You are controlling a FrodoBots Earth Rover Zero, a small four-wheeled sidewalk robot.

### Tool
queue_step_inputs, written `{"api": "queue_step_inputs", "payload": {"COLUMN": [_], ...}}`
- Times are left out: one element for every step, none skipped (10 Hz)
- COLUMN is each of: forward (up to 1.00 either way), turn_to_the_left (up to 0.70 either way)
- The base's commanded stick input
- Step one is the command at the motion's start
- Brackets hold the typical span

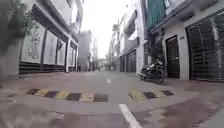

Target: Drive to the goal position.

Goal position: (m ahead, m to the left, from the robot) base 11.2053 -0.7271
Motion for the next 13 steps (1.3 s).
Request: {"api": "queue_step_inputs", "payload": {"forward": [1.00,1.00,1.00,1.00,1.00,1.00,1.00,1.00,1.00,1.00,1.00,1.00,1.00], "turn_to_the_left": [0.00,0.00,0.00,0.00,0.00,0.00,0.00,0.00,0.00,0.00,0.00,0.00,0.00]}}
